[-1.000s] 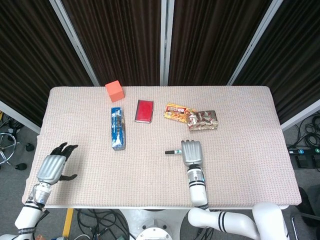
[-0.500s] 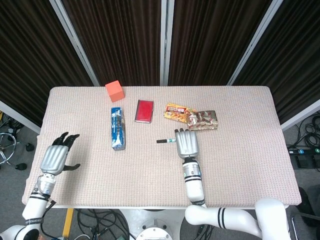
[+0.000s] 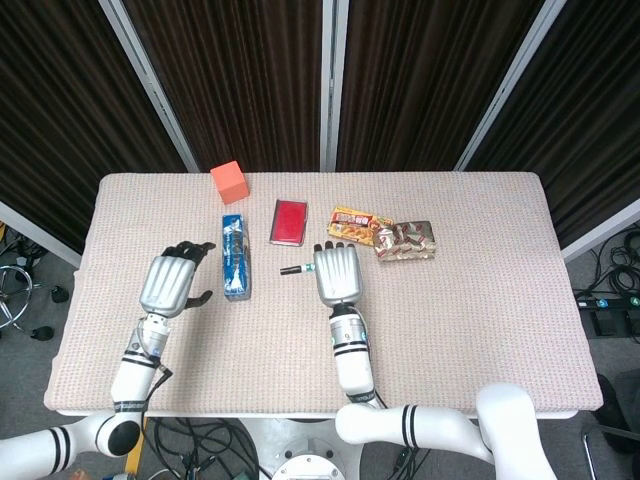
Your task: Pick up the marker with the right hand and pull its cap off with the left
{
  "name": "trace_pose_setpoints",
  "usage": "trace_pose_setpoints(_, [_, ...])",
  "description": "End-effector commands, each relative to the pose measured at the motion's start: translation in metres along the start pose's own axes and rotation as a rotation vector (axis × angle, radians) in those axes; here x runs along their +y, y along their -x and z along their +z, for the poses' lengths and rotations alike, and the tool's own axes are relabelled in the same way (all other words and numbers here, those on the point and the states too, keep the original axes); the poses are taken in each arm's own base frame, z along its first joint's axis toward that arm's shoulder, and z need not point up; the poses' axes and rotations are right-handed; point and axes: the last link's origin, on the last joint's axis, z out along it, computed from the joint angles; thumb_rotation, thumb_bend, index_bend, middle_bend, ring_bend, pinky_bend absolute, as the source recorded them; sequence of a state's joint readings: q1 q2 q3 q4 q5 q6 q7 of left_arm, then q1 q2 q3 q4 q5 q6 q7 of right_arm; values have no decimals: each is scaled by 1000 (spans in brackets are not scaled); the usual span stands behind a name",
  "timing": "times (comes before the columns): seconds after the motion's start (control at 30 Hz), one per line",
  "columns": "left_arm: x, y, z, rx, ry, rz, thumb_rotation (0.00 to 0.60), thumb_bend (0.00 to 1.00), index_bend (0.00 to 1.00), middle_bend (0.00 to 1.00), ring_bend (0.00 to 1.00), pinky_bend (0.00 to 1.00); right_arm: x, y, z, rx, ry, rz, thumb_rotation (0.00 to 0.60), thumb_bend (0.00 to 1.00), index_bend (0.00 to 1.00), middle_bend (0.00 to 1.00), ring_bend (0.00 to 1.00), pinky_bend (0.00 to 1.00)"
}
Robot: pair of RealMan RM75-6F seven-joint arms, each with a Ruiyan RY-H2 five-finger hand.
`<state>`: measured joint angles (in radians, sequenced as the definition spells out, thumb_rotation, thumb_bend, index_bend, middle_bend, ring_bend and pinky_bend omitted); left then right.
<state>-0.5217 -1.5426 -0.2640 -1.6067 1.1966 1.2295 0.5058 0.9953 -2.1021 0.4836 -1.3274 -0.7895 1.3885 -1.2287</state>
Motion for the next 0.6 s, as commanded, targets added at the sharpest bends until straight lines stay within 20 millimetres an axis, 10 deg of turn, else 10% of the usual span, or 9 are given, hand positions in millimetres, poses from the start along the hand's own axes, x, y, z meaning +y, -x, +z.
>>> trace_pose_setpoints(0.03, [19, -3, 8, 25, -3, -9, 600, 185, 286, 361, 296, 408, -7, 2, 1, -13, 7, -11, 600, 327, 706, 638, 529, 609])
trace_pose_setpoints(0.6, [76, 28, 25, -70, -63, -73, 600, 186, 347, 400, 351, 449, -28, 16, 0, 4, 15, 14, 600, 327, 706, 638, 539, 609])
